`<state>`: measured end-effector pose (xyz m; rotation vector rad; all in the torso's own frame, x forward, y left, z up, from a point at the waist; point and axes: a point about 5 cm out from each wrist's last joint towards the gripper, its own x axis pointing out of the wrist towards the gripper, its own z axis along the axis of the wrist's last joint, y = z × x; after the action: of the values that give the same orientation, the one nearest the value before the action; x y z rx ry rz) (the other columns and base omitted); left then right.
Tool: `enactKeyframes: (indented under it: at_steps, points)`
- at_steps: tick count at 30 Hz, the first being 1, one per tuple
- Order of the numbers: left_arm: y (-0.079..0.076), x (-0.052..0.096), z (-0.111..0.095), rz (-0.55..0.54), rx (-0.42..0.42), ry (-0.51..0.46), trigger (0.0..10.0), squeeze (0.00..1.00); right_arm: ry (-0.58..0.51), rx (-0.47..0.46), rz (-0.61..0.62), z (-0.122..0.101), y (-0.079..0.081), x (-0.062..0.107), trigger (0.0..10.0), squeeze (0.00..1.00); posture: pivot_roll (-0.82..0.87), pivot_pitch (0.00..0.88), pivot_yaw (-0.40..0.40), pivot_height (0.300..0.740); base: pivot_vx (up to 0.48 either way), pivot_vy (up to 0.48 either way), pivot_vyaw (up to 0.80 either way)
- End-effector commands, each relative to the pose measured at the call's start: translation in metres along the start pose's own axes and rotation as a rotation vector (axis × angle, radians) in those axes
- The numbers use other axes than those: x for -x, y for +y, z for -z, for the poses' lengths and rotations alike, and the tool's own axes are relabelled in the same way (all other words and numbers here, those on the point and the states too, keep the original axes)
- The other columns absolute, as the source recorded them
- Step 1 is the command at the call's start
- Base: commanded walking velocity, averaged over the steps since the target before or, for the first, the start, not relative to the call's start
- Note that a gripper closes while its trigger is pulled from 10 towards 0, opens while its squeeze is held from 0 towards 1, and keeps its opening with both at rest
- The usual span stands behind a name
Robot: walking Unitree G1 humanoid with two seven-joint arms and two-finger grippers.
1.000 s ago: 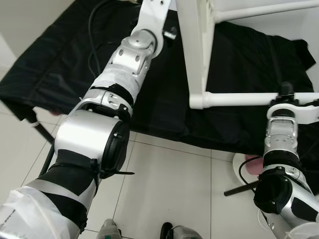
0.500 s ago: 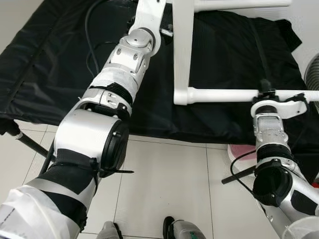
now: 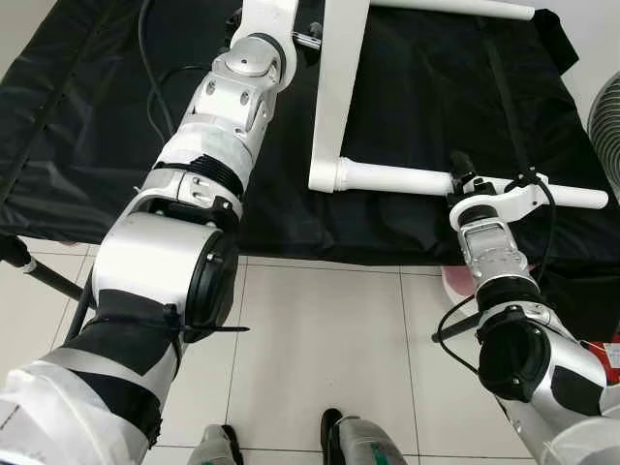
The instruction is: Building children table
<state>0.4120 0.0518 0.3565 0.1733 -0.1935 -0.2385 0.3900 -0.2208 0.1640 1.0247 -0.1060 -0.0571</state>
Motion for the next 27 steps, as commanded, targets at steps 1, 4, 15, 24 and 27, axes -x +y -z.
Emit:
enactKeyframes:
  at_steps: [1,4,15,24,27]
  points:
    - [-0.019,0.001,0.007,0.101,-0.007,0.029,10.0,0.0,0.393,-0.175,0.198,0.101,-0.041,0.04,10.0,1.0,0.03,0.24,0.031,0.74,0.0,0.0,0.0]
    - [-0.018,0.001,0.007,0.101,-0.016,0.03,10.0,0.0,0.377,-0.226,0.182,0.1,-0.042,0.041,10.0,1.0,0.06,0.24,0.029,0.74,0.0,0.0,0.0]
    - [-0.017,0.003,0.009,0.147,-0.037,0.024,10.0,0.0,0.322,-0.254,0.059,0.095,-0.038,0.05,10.0,0.0,0.03,0.236,0.047,0.74,0.0,0.0,0.0]
    - [0.016,0.022,0.041,0.147,-0.183,0.121,10.0,0.0,0.273,-0.264,0.04,0.085,-0.033,0.045,10.0,0.0,0.01,0.245,0.068,0.74,0.0,0.0,0.0]
    - [0.049,0.034,0.045,0.032,-0.208,0.149,10.0,0.0,0.273,-0.259,0.034,0.084,-0.031,0.046,10.0,0.0,0.02,0.246,0.069,0.74,0.0,0.0,0.0]
